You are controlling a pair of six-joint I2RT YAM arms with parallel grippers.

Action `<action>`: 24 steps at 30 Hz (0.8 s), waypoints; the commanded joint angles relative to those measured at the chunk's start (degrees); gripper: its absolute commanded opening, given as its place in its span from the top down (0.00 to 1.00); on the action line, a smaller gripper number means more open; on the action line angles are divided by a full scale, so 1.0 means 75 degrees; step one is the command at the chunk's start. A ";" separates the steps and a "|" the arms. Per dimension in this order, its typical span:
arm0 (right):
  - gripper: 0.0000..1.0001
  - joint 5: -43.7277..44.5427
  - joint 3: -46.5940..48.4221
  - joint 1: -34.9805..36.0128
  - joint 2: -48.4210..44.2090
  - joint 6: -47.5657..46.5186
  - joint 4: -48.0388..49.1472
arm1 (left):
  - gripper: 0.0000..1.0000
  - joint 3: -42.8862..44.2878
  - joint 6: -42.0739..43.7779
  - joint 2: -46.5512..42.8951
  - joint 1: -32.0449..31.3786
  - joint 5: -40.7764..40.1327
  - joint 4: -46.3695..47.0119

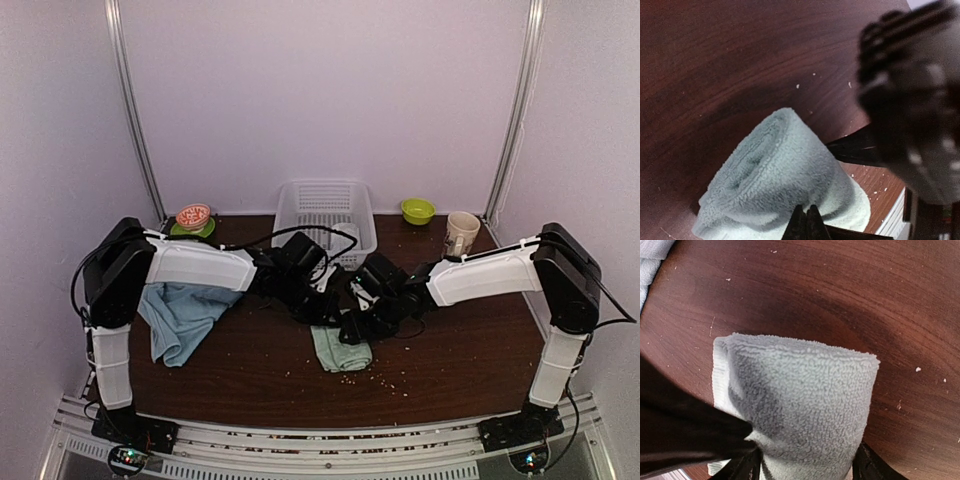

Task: Roll the towels
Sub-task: Roll the towel at the center of the board.

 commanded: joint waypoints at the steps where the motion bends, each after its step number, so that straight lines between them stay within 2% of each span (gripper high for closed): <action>1: 0.37 -0.0047 -0.0090 0.0037 0.0000 0.0048 0.0309 | 1.00 0.0150 -0.0185 0.0257 0.0153 0.0219 0.0476; 8: 0.37 -0.0218 -0.0262 0.0053 -0.0253 -0.0059 0.0485 | 1.00 0.0073 -0.0436 0.0736 0.0340 0.0324 0.0845; 17: 0.37 -0.0178 -0.0471 0.0036 -0.1068 -0.0321 -0.0005 | 1.00 -0.0222 -0.0552 0.1000 0.0389 0.0226 0.0908; 24: 0.38 -0.0085 -0.1341 -0.0554 -0.1683 0.0616 0.0597 | 1.00 -0.0510 -0.0540 0.0760 0.0391 0.0087 0.0907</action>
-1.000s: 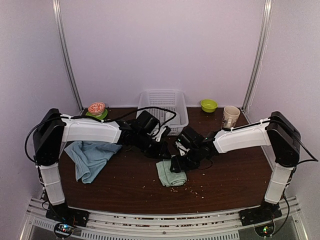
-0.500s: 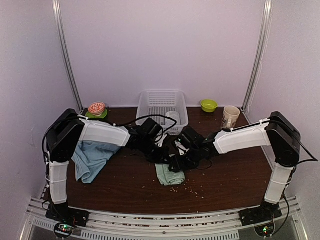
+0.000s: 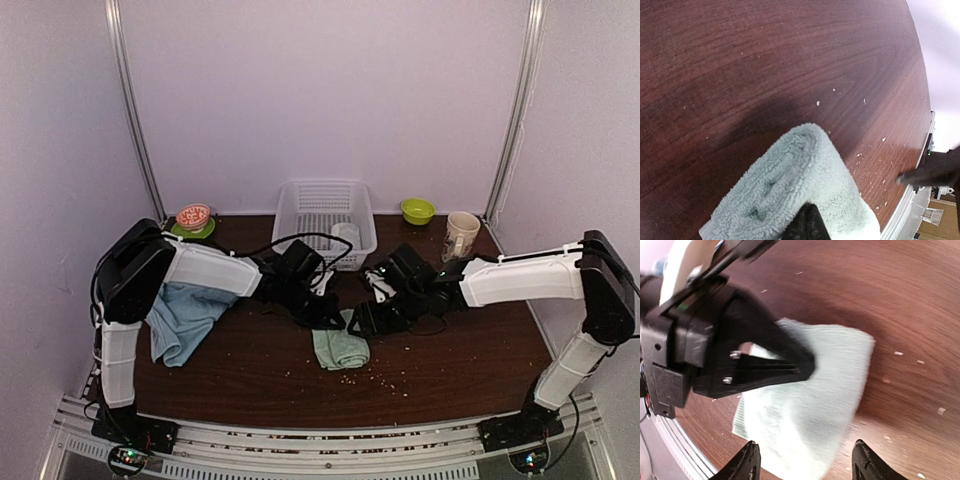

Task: Roll the towels
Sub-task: Roll the towel at the center of the board.

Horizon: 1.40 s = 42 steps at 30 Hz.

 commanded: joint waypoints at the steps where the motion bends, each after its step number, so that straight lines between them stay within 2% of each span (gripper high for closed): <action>1: 0.38 0.0032 -0.0508 -0.0416 -0.0115 0.0680 0.0463 | 1.00 -0.0390 -0.0002 0.0000 0.0092 -0.0335 -0.0113; 6: 0.43 -0.0850 -0.0814 -0.0620 0.0194 0.1378 0.1513 | 1.00 -0.0608 0.0094 -0.0209 0.0088 -0.0505 -0.0211; 11: 0.40 -0.1975 -0.1429 -0.0831 0.0395 0.2362 0.3176 | 1.00 -0.0851 0.0123 -0.0241 0.0080 -0.0601 -0.0148; 17: 0.40 -0.2390 -0.1862 -0.0865 0.0747 0.3020 0.3997 | 1.00 -0.1079 0.0088 -0.0264 0.0086 -0.0607 -0.0009; 20: 0.46 -0.2552 -0.2028 -0.0849 0.0975 0.3300 0.4460 | 1.00 -0.1151 0.0098 -0.0280 0.0082 -0.0613 0.0026; 23: 0.58 -0.2663 -0.1924 -0.0755 0.1201 0.3330 0.4474 | 1.00 -0.1214 0.0086 -0.0296 0.0081 -0.0613 0.0061; 26: 0.74 -0.2567 -0.1555 -0.0632 0.1262 0.2948 0.3802 | 1.00 -0.1240 0.0075 -0.0332 0.0086 -0.0562 0.0074; 31: 0.99 -0.1363 -0.0499 -0.0485 0.0953 0.1563 0.1187 | 1.00 -0.1326 0.0088 -0.0682 0.0086 -0.0571 0.0058; 36: 1.00 0.0394 0.0591 -0.0188 0.0923 0.0327 -0.1240 | 0.99 -0.1527 0.0064 -0.1245 0.0087 -0.0690 0.0031; 42: 1.00 0.1799 0.1498 0.0269 0.1271 -0.0108 -0.2686 | 0.99 -0.1827 -0.0043 -0.1723 0.0087 -0.0719 0.0227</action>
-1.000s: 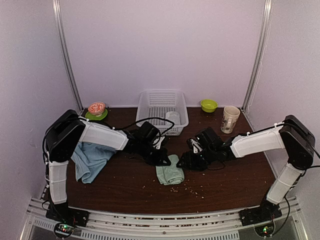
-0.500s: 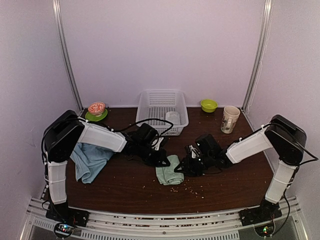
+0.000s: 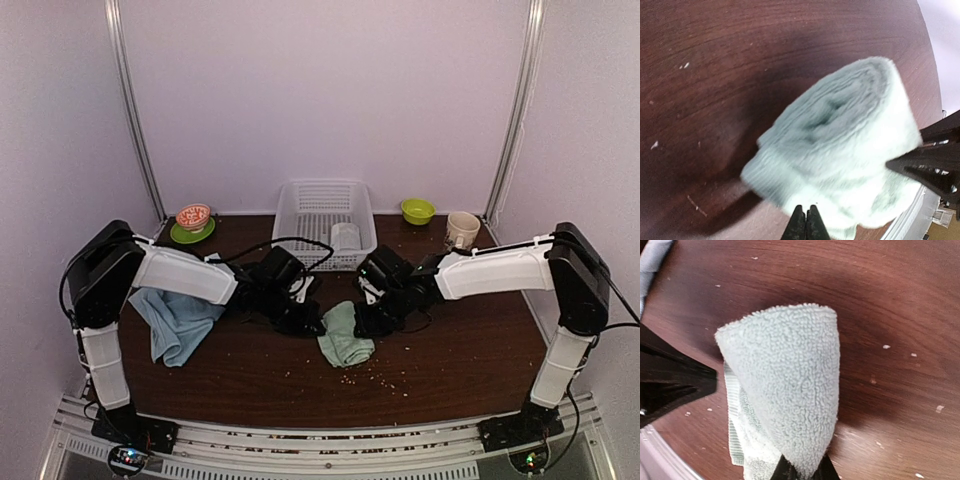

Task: Roll the towels
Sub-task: Roll the towel at the center of the board.

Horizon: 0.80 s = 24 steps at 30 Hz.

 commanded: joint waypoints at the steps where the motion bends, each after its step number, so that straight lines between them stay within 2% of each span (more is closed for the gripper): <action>1: 1.00 0.1689 0.0601 0.0338 0.0213 -0.0608 -0.1824 | 0.99 -0.0226 -0.0060 -0.0432 0.0052 -0.0155 0.0086; 9: 1.00 0.2236 0.1106 0.0880 0.0691 -0.0180 -0.2008 | 0.99 -0.0226 -0.0347 -0.0531 0.0048 0.0066 0.0737; 24: 1.00 0.2207 0.1228 0.1027 0.0885 0.0071 -0.1875 | 1.00 0.0557 -0.0319 0.0347 -0.0080 0.0574 0.0843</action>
